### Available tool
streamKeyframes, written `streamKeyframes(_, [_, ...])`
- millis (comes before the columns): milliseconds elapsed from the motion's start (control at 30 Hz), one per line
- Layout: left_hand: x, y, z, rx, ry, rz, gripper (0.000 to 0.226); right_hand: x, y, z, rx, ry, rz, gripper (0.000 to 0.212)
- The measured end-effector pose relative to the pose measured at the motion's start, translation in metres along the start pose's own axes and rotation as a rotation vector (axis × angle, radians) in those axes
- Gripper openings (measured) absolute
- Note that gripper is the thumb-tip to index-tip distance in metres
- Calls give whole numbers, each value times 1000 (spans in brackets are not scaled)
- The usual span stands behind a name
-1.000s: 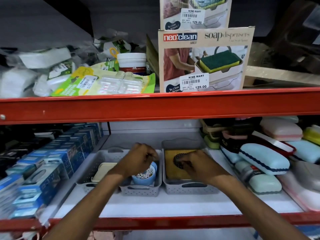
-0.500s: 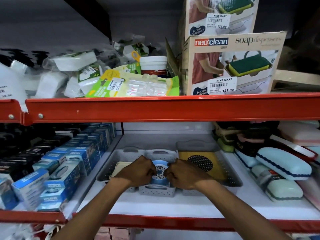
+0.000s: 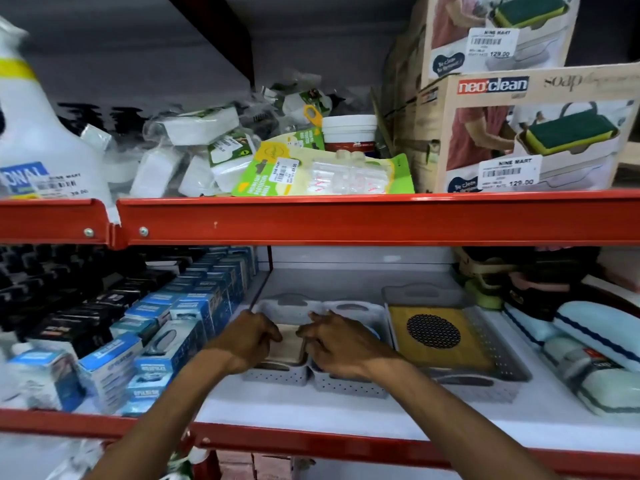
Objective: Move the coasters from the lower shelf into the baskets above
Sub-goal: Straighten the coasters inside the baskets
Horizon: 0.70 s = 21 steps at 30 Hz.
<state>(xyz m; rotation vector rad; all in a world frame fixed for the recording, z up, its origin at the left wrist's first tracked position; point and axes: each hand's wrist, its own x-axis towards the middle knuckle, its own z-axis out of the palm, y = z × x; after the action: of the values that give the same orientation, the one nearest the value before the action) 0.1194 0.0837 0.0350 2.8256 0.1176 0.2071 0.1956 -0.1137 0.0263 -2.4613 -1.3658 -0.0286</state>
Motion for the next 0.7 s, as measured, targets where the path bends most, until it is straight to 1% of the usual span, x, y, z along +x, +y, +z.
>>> streamKeyframes(33, [-9,-24,-5,4,2,-42,34,22,-22,13,-7,-15,-6,35])
streamKeyframes(67, [-10,-27,-2,9,-3,-52,34,27,-27,16,-27,-21,14,37])
streamKeyframes(200, [-8,-15,4,9,-14,-33,38,28,-21,22,-78,18,29,41])
streamKeyframes(300, [-9,-17,4,-2,7,-13,40,27,-25,21,-95,-8,33,40])
streamKeyframes(367, [-12,-20,3,-21,4,1,40,22,-29,17,-56,4,36,38])
streamKeyframes(400, [-16,-20,2,-33,-3,19,41,16,-31,13,-45,31,56,36])
streamKeyframes(500, [-26,-23,-2,-96,43,108,41,-8,-31,-1,-68,123,134,29])
streamKeyframes(633, [-39,-16,5,-200,8,155,37,-36,-34,-7,-239,112,138,21])
streamKeyframes(700, [-43,-11,7,-193,10,159,34,-41,-36,-3,-241,87,155,18])
